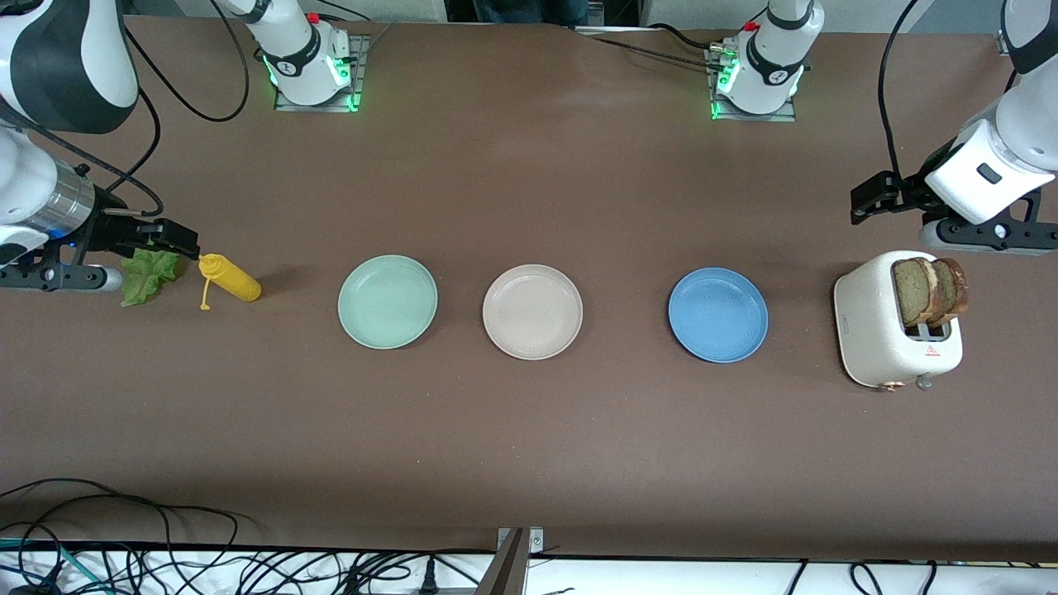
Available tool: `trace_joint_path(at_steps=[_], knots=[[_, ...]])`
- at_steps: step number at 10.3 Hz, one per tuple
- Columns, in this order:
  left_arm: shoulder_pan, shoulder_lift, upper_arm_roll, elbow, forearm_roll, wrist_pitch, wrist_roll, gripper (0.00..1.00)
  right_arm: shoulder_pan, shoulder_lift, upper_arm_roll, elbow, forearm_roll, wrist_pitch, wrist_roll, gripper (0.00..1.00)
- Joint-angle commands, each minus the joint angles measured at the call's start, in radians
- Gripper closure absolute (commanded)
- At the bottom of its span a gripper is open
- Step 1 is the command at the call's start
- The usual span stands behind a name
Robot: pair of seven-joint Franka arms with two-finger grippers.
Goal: Make sandwich on beige plate with both arms
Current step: 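Move the left gripper to the toaster and grasp a bread slice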
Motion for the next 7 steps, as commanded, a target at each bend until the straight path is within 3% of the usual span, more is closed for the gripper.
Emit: trace_joint_path(at_steps=[1,7], knots=[[0.007,0.009,-0.001,0.032,-0.021,-0.040,-0.002,0.00,-0.004,0.005,0.000,0.020,0.002,-0.020,0.007,0.00],[0.033,0.039,-0.001,0.052,-0.013,-0.040,0.017,0.00,-0.002,0.005,0.000,0.020,0.002,-0.020,0.007,0.00]])
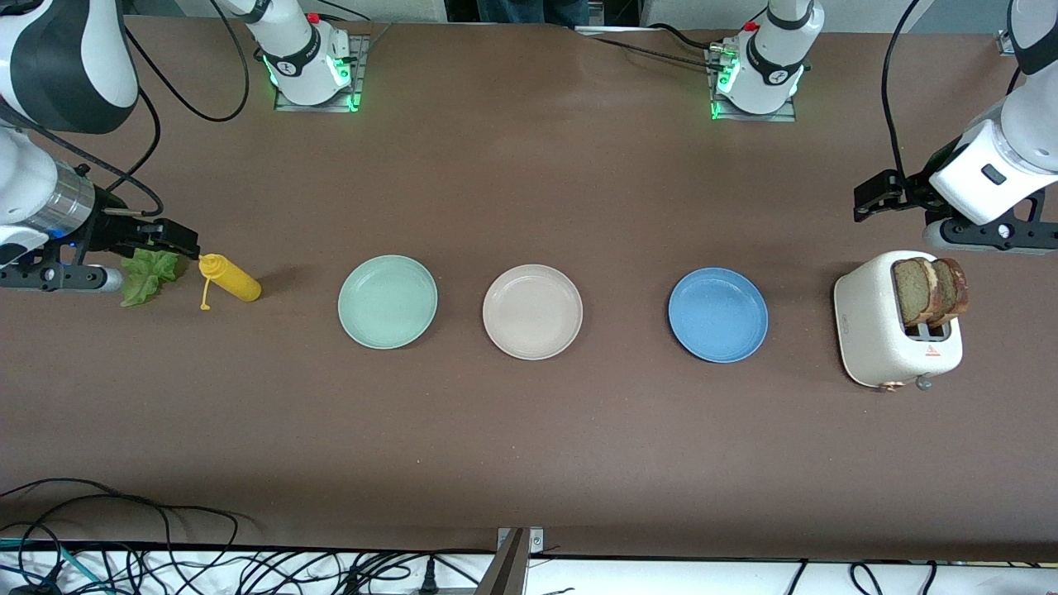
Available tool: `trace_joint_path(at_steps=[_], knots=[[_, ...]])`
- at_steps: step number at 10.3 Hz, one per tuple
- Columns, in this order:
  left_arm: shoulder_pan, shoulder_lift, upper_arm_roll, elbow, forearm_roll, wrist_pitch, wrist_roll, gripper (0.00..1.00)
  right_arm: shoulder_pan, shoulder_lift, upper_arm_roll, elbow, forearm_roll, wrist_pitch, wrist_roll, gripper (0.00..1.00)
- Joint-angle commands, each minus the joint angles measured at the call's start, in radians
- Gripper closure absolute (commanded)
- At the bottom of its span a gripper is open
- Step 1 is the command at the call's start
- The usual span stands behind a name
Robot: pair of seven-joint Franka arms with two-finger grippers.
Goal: Make sandwich on beige plate with both arms
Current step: 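Move the left gripper to the toaster and grasp a bread slice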
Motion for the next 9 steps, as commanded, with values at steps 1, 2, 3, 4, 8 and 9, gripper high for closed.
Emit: trace_joint_path(at_steps=[1,2,3,4,8,9], knots=[[0.027,0.029,-0.001,0.039,-0.010,-0.026,0.072,0.00,-0.002,0.005,0.000,0.020,0.002,-0.019,0.007,0.00],[0.029,0.032,0.001,0.039,-0.006,-0.018,0.109,0.00,-0.002,0.005,0.000,0.020,0.002,-0.019,0.007,0.00],[0.052,0.038,0.001,0.037,-0.004,-0.009,0.109,0.00,-0.002,0.005,0.000,0.020,0.002,-0.019,0.007,0.00],[0.085,0.044,0.001,0.036,-0.002,0.010,0.112,0.00,-0.002,0.005,0.000,0.020,0.002,-0.019,0.007,0.00],[0.194,0.095,0.001,0.020,-0.004,0.127,0.216,0.00,-0.002,0.004,0.002,0.018,0.002,-0.021,0.010,0.00],[0.210,0.115,0.001,0.019,-0.004,0.145,0.226,0.01,-0.002,0.004,0.002,0.018,0.002,-0.023,0.009,0.00]])
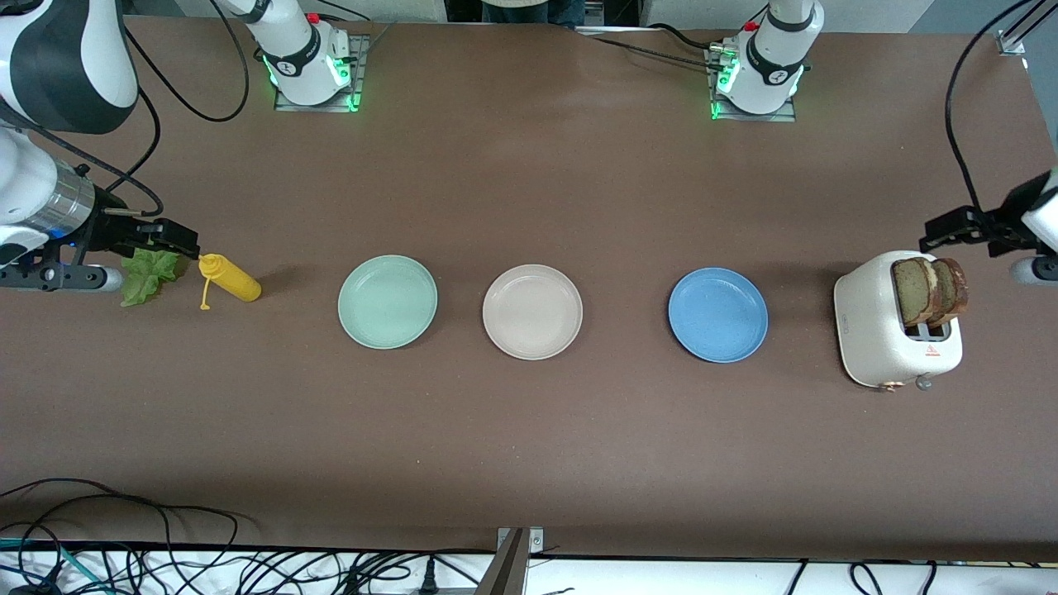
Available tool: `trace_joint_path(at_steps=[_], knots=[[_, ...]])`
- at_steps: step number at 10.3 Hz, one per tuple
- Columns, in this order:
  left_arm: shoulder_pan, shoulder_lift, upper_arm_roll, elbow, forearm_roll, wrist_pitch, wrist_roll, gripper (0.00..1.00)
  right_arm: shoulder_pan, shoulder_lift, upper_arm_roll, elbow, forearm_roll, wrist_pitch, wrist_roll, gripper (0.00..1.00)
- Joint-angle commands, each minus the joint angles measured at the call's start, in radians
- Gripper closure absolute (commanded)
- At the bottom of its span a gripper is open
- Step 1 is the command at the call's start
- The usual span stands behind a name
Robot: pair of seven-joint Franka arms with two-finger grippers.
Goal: Make sandwich on beige plate with both arms
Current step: 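Move the left gripper to the toaster and grasp a bread slice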
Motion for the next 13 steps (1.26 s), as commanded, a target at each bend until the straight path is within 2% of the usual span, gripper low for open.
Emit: trace_joint_path(at_steps=[1,5,13], knots=[[0.045,0.047,-0.006,-0.001,-0.003,0.048,0.040,0.04,-0.002,0.003,0.001,0.018,0.001,-0.021,0.009,0.00],[0.060,0.050,-0.006,-0.134,-0.003,0.178,0.039,0.00,-0.002,0.003,0.001,0.018,0.001,-0.019,0.009,0.00],[0.102,0.016,-0.008,-0.408,-0.003,0.488,0.040,0.00,-0.004,0.003,0.001,0.020,0.001,-0.019,0.009,0.00]])
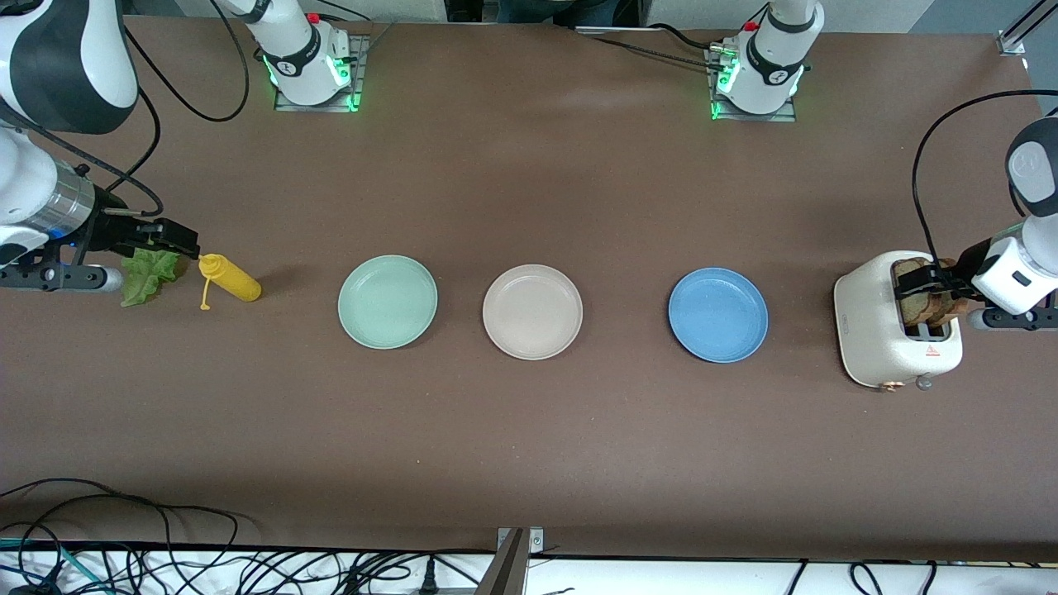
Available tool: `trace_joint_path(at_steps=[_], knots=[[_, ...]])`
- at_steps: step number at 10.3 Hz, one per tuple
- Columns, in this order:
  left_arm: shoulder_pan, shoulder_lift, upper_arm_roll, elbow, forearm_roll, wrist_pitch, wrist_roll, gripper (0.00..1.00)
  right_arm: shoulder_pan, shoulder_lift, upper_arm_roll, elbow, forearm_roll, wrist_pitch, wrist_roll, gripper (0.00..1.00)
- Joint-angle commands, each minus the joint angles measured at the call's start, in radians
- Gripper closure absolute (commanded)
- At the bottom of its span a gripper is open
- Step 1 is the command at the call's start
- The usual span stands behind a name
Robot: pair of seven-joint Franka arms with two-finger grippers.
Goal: Make sandwich on beige plate with both arms
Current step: 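Move the left gripper to the toaster and grasp a bread slice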
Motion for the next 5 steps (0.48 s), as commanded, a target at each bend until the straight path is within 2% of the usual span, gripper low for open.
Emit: trace_joint_path(at_steps=[1,2,3,4,5], knots=[[0.021,-0.047,-0.009,-0.099,-0.001,0.082,0.022,0.00,-0.002,0.005,0.001,0.019,0.001,-0.017,0.009,0.00],[0.023,-0.047,-0.009,-0.105,-0.003,0.085,0.022,0.00,-0.003,0.003,0.001,0.019,0.001,-0.017,0.009,0.00],[0.023,-0.045,-0.009,-0.107,-0.003,0.085,0.022,0.15,-0.003,0.003,0.001,0.019,0.001,-0.017,0.009,0.00],[0.023,-0.045,-0.009,-0.104,-0.001,0.058,0.020,0.64,-0.003,0.003,0.001,0.019,0.001,-0.017,0.009,0.00],[0.024,-0.044,-0.009,-0.096,-0.001,0.012,0.020,0.88,-0.003,0.003,0.001,0.019,0.001,-0.017,0.009,0.00]])
